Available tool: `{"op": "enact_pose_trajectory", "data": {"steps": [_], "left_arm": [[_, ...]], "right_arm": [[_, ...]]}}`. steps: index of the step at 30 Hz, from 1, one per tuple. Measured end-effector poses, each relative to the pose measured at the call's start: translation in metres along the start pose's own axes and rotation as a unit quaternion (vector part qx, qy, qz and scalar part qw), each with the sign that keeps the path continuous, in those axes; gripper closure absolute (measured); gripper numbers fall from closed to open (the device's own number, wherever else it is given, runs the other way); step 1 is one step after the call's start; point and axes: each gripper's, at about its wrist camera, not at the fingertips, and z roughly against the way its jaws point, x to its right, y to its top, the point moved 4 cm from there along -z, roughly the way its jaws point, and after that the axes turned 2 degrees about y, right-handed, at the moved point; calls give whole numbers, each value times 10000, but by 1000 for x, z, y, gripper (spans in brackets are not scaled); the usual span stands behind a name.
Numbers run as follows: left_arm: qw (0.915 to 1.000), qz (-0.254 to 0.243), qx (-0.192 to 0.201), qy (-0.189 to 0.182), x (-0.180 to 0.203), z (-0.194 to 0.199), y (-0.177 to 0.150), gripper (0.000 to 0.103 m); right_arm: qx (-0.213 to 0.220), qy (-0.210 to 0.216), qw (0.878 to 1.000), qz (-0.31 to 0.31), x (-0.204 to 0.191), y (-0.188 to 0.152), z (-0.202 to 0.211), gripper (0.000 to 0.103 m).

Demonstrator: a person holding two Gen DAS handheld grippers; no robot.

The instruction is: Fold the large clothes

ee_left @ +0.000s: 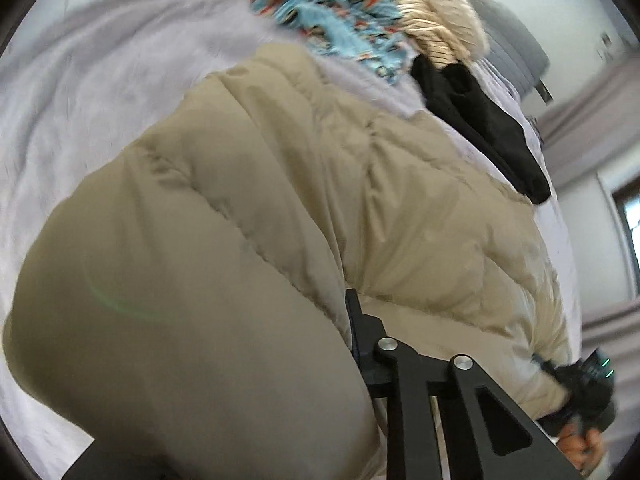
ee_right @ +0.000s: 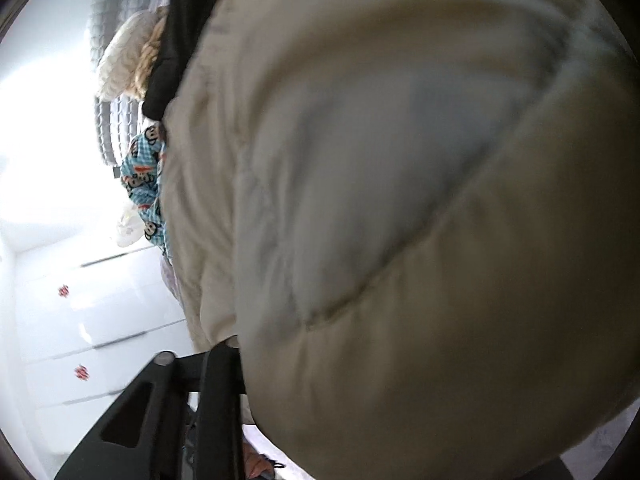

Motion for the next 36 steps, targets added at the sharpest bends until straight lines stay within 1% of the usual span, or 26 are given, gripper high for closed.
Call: {"op": "enact_pose_trajectory", "data": {"steps": [2, 6, 10, 15, 20, 24, 27, 31, 32, 33, 34, 35, 36], "left_arm": [[9998, -190, 106, 29, 8, 11, 2, 83], [9989, -406, 231, 26, 9, 40, -5, 83], [9973, -689, 247, 11, 5, 69, -23, 83], [9950, -997, 95, 11, -12, 96, -65, 83], [9918, -1269, -122, 43, -29, 122, -113, 83], [9915, -1250, -347, 50, -47, 145, -158, 83], [9914, -1188, -539, 108, -60, 153, -193, 83], [9927, -757, -922, 153, -77, 147, -230, 81], [9923, -678, -1003, 257, -82, 148, -237, 77], [9921, -623, -1027, 357, -86, 151, -239, 66], [9921, -567, -1014, 472, -91, 157, -239, 48], [9926, -509, -912, 614, -99, 168, -238, 41], [9933, -485, -822, 654, -104, 178, -236, 38]], "right_arm": [[30, 20, 9999, 135, -8, -5, 6, 80], [62, 108, 9996, 250, -18, -16, 20, 81], [91, 37, 9993, 368, -22, -36, 37, 81], [139, -85, 9990, 414, -19, -68, 53, 81], [133, -196, 9989, 405, 7, -102, 73, 81], [-9, -347, 9987, 373, 25, -131, 91, 81], [-162, -453, 9980, 410, 45, -155, 109, 81], [-264, -667, 9971, 260, 76, -167, 115, 79], [-273, -692, 9970, 214, 85, -170, 117, 76], [-292, -696, 9971, 121, 89, -171, 117, 72], [-320, -751, 9966, 55, 92, -173, 120, 65], [-361, -888, 9954, 65, 94, -176, 124, 55], [-421, -1016, 9938, 163, 96, -180, 129, 53]]}}
